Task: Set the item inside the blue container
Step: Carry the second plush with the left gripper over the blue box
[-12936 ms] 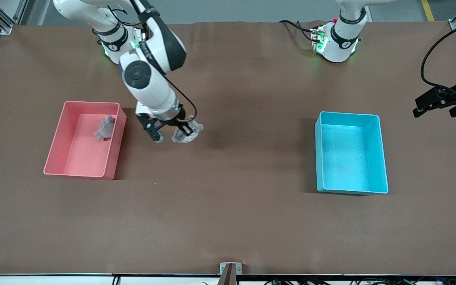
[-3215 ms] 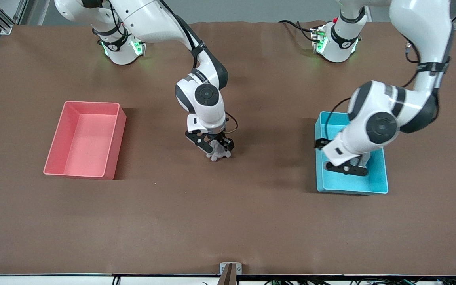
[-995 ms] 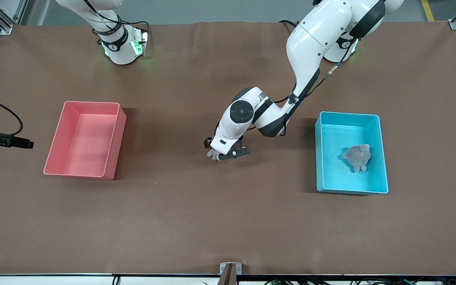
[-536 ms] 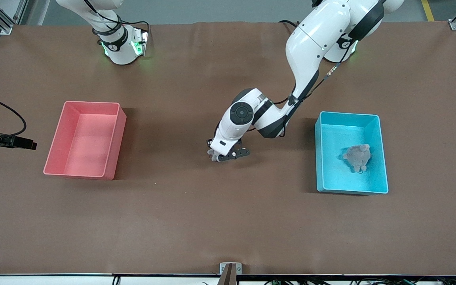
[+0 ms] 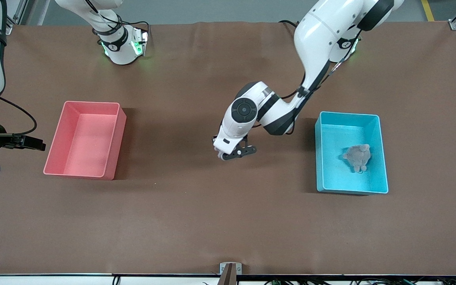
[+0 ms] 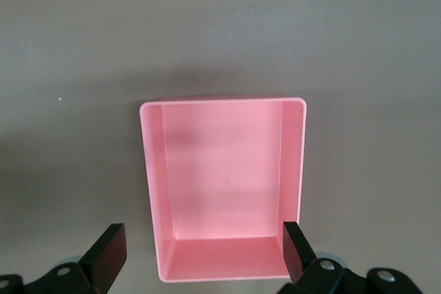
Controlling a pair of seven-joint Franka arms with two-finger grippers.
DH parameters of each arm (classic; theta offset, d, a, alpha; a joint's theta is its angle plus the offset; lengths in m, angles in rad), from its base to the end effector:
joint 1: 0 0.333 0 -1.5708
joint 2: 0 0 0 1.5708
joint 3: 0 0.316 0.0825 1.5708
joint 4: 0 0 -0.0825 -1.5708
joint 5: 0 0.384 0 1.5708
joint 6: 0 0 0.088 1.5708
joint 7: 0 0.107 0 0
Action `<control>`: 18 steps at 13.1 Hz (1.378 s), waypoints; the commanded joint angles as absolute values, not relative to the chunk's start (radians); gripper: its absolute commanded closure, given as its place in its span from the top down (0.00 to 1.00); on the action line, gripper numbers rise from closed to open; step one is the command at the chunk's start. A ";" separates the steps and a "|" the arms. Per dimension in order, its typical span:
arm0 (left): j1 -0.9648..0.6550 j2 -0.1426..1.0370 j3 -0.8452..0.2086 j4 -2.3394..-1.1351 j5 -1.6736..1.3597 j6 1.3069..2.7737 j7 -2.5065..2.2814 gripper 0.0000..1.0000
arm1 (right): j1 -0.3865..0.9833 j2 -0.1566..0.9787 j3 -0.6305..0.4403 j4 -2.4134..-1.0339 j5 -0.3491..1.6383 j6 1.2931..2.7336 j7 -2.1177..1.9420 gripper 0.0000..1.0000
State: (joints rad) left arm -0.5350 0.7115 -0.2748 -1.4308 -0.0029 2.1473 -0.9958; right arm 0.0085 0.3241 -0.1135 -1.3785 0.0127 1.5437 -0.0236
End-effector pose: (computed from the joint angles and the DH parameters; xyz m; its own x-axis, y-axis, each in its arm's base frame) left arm 0.5279 -0.4984 0.2880 0.9606 0.2411 -0.1381 0.2575 -0.9591 0.1171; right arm 0.6376 -0.0553 0.5191 0.9844 -0.0795 -0.1567 -0.0774 -0.9968 0.0198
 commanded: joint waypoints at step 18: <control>0.101 0.257 -0.295 -2.106 0.165 2.238 0.114 0.24 | -0.003 0.316 -0.118 -1.364 0.011 1.459 -0.026 1.00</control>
State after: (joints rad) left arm 0.0792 0.2174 -0.2841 -2.1151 0.1254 2.2021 0.1044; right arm 0.0041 0.3246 -0.1209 -1.3732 0.0125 1.4732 -0.0236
